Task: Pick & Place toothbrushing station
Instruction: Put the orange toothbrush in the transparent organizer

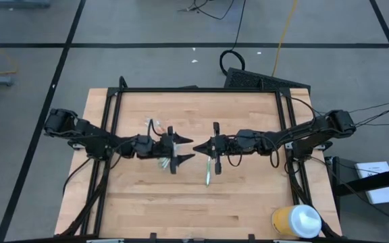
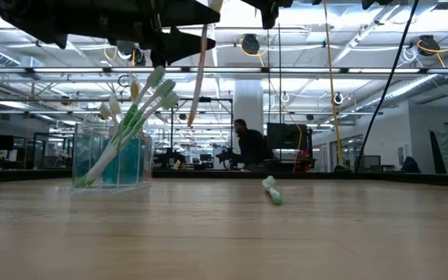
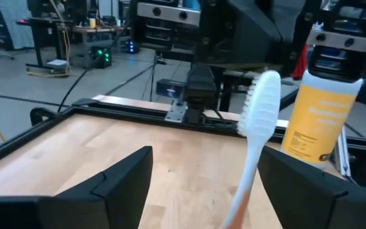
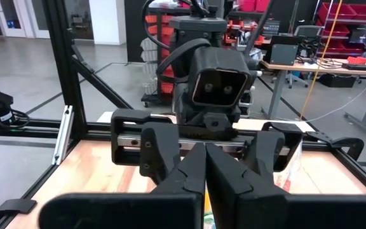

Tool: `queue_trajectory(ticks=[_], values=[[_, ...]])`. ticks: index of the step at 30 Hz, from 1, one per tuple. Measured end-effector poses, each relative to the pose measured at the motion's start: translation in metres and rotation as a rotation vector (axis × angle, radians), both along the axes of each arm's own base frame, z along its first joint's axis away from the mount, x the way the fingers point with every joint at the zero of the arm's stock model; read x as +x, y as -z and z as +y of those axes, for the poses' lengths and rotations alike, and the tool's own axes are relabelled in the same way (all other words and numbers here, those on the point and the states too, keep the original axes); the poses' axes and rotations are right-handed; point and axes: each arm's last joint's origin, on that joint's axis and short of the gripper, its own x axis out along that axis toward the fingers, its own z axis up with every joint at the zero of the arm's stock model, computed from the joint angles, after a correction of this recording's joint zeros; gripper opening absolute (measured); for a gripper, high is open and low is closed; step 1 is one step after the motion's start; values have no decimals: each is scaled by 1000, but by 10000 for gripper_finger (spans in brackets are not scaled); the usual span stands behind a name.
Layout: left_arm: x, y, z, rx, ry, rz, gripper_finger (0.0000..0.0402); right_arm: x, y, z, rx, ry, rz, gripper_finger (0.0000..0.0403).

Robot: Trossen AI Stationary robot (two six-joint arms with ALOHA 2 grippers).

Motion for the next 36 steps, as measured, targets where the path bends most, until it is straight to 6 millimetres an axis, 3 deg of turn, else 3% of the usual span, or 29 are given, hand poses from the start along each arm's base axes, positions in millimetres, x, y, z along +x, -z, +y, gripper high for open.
queue_trajectory(ticks=[12,25,29,36], values=[[2,3,0,-9,31,6,273,0,0,0,-4,0,-4,0],[21,6,-4,31,53,4,270,0,-1,0,-3,0,-6,0],[26,5,-5,38,72,-1,231,0,0,0,-4,0,-1,0],[28,2,-5,29,84,-11,107,0,0,0,-5,0,5,0]])
